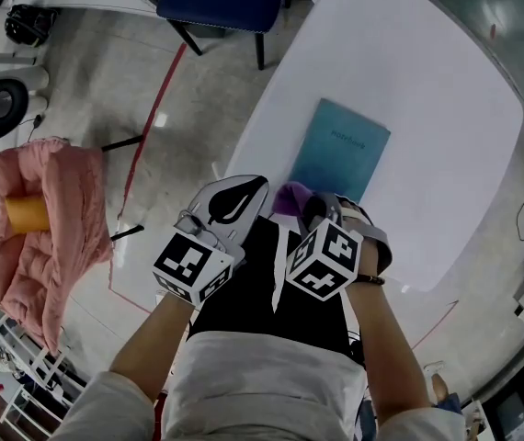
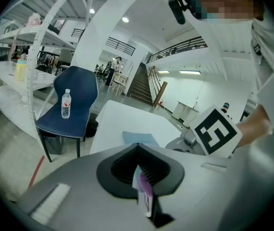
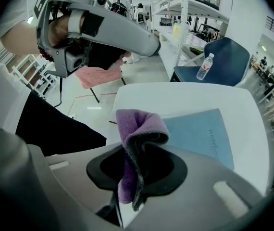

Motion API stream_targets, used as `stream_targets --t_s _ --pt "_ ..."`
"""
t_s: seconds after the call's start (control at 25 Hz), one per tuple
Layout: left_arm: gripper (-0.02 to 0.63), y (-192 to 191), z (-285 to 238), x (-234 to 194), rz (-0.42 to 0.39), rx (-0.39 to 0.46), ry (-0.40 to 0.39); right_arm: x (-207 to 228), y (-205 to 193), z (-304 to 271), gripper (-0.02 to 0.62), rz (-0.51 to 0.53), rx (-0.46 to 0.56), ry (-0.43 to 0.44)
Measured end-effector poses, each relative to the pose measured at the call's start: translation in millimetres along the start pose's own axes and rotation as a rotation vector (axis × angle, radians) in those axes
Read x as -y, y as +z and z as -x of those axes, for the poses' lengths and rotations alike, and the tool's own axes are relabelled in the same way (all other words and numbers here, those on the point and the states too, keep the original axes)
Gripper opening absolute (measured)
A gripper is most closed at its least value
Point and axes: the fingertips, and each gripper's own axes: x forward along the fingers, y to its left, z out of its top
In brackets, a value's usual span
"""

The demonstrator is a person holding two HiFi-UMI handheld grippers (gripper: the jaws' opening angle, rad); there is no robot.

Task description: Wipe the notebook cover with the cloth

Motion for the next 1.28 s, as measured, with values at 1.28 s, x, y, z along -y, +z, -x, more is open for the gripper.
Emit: stream_targets --t_s 1.28 --pt "0.000 32.5 -0.8 23.9 -0.061 -0.003 -0.020 27.3 3.8 59.4 0.107 -0.345 0.350 0.094"
